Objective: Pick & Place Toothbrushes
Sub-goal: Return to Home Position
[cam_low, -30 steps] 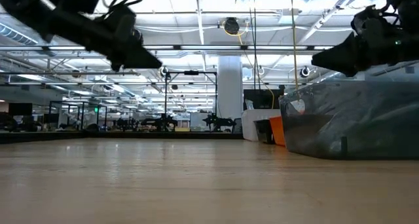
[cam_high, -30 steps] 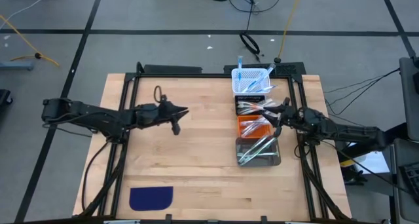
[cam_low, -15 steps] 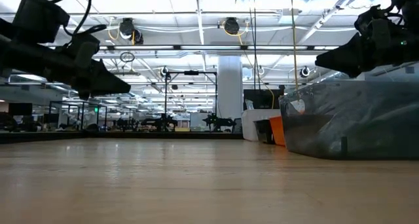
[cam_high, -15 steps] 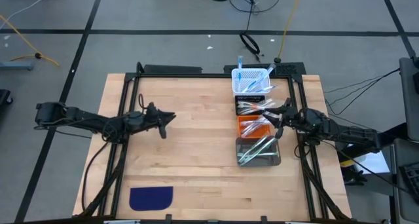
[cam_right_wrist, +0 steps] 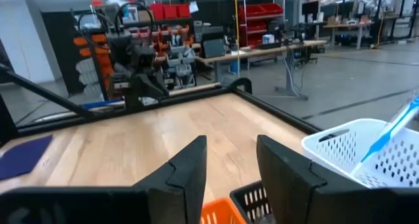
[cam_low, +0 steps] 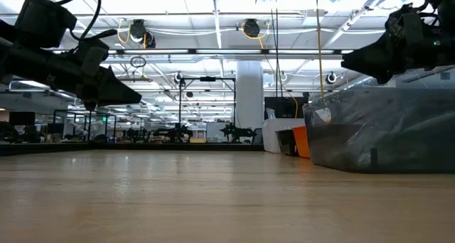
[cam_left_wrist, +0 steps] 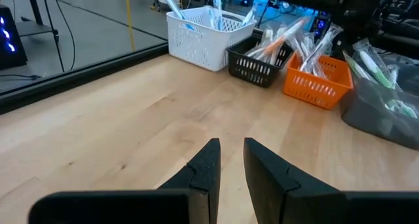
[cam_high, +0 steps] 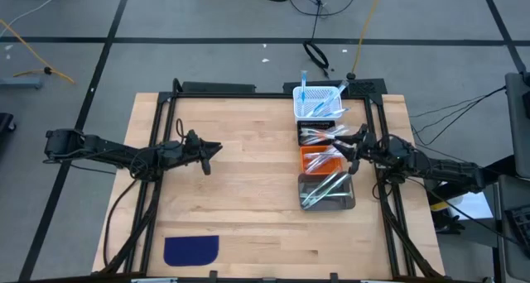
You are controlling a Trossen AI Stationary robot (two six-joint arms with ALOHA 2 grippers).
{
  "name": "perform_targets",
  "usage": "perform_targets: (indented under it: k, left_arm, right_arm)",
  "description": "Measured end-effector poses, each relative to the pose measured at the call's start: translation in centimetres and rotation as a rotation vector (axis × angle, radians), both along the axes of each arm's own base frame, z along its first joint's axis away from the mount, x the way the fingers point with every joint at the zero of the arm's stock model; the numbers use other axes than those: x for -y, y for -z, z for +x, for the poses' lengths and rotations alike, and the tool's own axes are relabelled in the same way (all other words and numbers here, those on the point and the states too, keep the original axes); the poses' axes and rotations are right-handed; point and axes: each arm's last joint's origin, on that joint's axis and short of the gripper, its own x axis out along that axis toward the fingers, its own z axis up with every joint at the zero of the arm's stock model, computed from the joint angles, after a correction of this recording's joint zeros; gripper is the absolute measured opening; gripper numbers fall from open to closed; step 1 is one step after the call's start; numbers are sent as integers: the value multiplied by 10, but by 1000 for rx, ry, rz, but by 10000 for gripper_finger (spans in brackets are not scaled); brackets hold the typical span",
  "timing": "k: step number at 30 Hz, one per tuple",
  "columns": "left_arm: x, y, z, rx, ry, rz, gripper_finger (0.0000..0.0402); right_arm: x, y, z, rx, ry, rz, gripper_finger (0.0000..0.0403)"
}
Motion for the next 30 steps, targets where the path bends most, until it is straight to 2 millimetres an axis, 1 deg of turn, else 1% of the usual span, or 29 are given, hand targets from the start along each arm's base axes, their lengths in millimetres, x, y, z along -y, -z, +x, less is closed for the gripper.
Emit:
perform_targets:
  k: [6,9,11,21,30]
  left_arm:
    - [0,0,0,-1,0,0,67]
    - [0,0,0,-1,0,0,67]
    - [0,0,0,-1,0,0,67]
    - [0,0,0,-2,0,1,67]
    - [0,0,0,-1,0,1,67]
  right_arm:
    - [0,0,0,6,0,-1,125]
    - [0,2,-2,38,0,-6,126]
    - [-1,-1,-3,76,0,-13,125]
    - [0,5,-2,32,-1,-5,126]
    - [0,3,-2,53,-1,-9,125]
